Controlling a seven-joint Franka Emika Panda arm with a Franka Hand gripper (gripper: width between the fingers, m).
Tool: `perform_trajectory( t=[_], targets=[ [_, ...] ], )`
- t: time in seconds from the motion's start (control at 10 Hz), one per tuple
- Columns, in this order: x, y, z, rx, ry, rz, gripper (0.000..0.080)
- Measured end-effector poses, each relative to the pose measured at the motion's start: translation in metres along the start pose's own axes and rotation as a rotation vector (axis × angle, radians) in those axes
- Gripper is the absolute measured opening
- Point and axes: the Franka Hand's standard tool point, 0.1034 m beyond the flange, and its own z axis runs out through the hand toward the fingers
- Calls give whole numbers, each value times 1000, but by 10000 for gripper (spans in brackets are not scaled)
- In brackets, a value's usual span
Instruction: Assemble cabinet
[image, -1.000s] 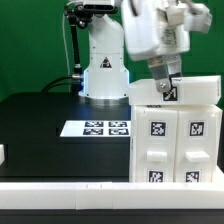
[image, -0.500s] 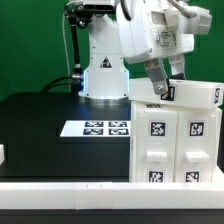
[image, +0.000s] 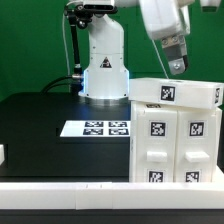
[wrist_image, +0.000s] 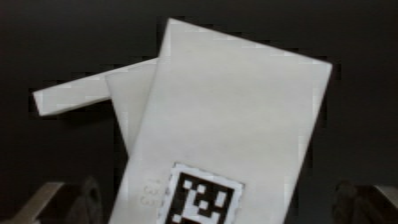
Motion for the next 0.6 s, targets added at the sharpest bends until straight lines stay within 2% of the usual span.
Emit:
perform_trajectory(
  t=[0.3,0.5,0.6],
  targets=[
    [0,0,1,-3,1,-209,649],
    [-11,5,-3,-131,32,-556,649],
    [-18,5,0,-174,32,-701,649]
  ],
)
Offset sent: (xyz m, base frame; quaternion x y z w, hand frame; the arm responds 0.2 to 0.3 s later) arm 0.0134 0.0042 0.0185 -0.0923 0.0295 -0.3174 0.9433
